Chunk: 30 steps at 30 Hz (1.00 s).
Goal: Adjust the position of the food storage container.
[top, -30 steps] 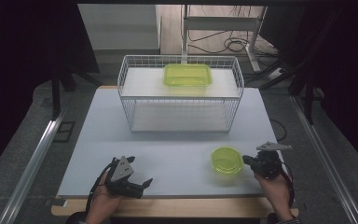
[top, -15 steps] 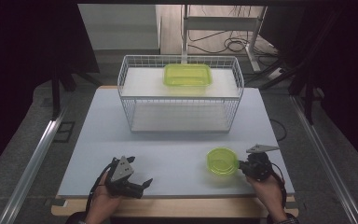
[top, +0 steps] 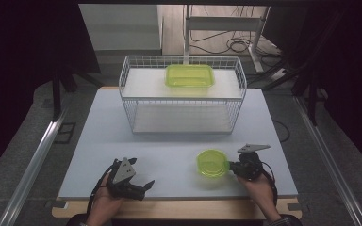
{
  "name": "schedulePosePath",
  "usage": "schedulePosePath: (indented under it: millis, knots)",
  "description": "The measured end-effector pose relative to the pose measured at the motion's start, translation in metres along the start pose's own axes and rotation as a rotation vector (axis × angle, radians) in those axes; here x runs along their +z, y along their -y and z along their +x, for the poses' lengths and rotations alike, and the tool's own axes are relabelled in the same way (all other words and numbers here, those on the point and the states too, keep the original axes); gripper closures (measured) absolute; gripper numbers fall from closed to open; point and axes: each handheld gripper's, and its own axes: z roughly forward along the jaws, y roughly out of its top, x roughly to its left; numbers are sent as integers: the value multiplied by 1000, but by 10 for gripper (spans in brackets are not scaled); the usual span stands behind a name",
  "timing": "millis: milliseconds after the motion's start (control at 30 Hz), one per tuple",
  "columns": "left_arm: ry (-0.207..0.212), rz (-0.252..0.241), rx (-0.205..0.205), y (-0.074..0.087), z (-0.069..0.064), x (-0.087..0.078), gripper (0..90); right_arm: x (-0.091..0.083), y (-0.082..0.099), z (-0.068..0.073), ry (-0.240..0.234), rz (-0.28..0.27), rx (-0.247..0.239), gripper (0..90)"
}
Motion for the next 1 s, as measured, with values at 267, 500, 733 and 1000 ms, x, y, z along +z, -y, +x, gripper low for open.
schedulePosePath:
  millis: [267, 500, 733, 1000]
  knots:
    - [-2, -1, -1, 0, 0, 0, 13, 23, -15, 14, -72, 0, -18, 889]
    - [-2, -2, -2, 0, 1, -1, 14, 43, -31, 27, -129, -2, -32, 889]
    - [-1, 1, 0, 0, 0, -1, 14, 58, -38, 32, -142, 14, -53, 889]
    - [4, 10, -16, 0, 1, -2, 16, 46, -38, 28, -64, -1, -105, 843]
